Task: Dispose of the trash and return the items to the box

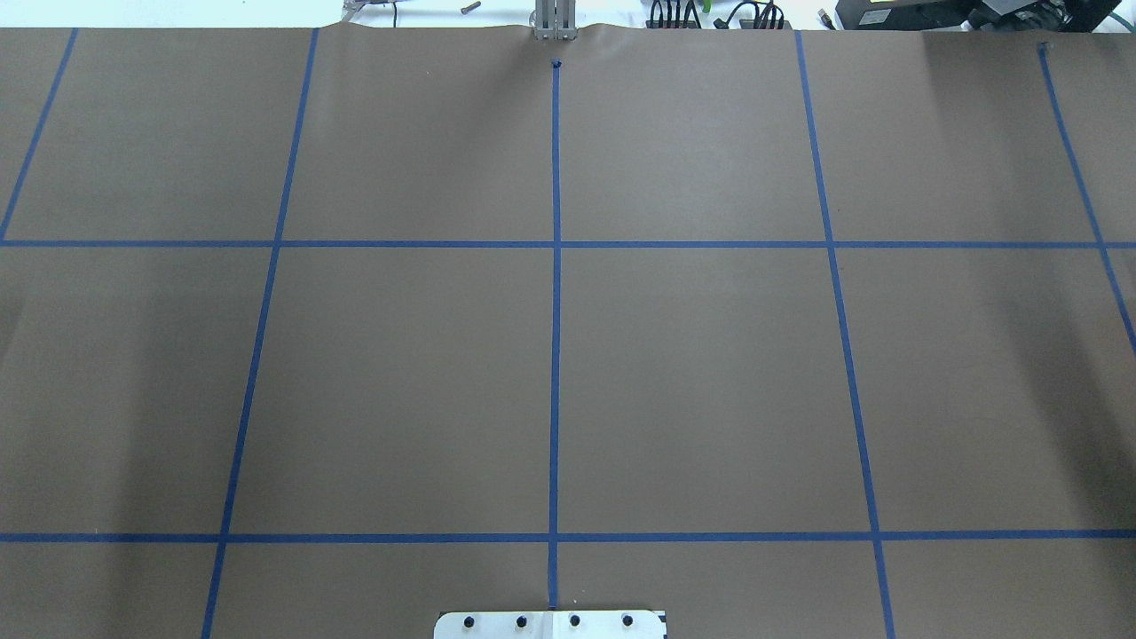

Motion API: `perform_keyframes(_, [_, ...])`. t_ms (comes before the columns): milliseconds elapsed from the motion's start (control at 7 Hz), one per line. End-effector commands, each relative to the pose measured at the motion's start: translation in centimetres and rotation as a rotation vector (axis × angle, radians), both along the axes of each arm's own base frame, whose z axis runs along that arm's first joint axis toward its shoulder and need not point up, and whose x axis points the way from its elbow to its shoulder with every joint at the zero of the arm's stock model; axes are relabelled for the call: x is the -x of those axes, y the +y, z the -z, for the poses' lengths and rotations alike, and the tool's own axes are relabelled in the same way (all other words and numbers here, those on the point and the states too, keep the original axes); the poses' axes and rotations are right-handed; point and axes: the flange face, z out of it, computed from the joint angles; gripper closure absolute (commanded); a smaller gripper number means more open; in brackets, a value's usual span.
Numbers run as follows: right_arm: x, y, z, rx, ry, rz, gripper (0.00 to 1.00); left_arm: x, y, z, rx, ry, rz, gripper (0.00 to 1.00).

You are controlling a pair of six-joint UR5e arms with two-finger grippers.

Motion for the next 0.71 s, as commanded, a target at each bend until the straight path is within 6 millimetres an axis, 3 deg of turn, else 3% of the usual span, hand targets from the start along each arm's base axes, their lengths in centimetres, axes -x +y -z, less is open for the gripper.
perform_keyframes(0, [-0.1, 0.4, -0.7, 0.027, -0.004, -0.004, 0.00, -4.4, -0.8, 5.7, -0.046, 0.043, -0.087, 0.01])
perform_keyframes(143, [-0.1, 0.5, -0.8, 0.035, -0.012, -0.008, 0.00, -6.8, -1.5, 7.9, 0.023, 0.086, -0.058, 0.01])
perform_keyframes(286, [-0.1, 0.8, -1.2, 0.045, -0.012, -0.008, 0.00, -8.4, -1.5, 7.8, 0.058, 0.098, -0.066, 0.01])
perform_keyframes(571, [-0.1, 0.8, -1.2, 0.044, -0.013, -0.006, 0.00, -9.0, -1.1, 6.4, 0.086, 0.051, -0.057, 0.01])
